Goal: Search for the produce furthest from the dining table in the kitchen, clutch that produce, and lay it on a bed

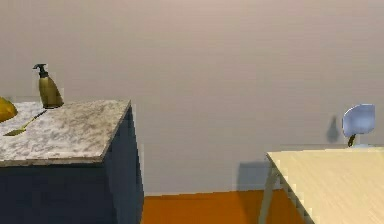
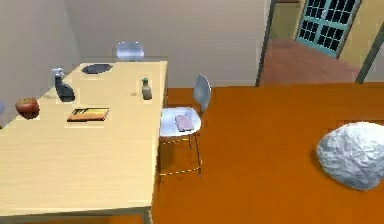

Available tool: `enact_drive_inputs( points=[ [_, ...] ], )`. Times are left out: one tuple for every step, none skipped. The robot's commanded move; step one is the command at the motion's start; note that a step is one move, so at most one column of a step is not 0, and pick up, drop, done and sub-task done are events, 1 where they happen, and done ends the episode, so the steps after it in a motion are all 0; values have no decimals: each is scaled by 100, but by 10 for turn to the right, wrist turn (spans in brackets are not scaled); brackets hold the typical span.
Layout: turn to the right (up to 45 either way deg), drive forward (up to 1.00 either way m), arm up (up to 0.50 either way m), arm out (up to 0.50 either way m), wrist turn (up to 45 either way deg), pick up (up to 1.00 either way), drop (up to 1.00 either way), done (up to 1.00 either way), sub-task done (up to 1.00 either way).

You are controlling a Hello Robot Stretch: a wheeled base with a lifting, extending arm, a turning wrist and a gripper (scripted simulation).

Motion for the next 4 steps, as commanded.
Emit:
enact_drive_inputs(
  points=[
    [0,15,0,0,0,0,0,0,0],
    [450,0,0,0,0,0,0,0,0],
    [-450,0,0,0,0,0,0,0,0],
    [-450,0,0,0,0,0,0,0,0]
  ],
)
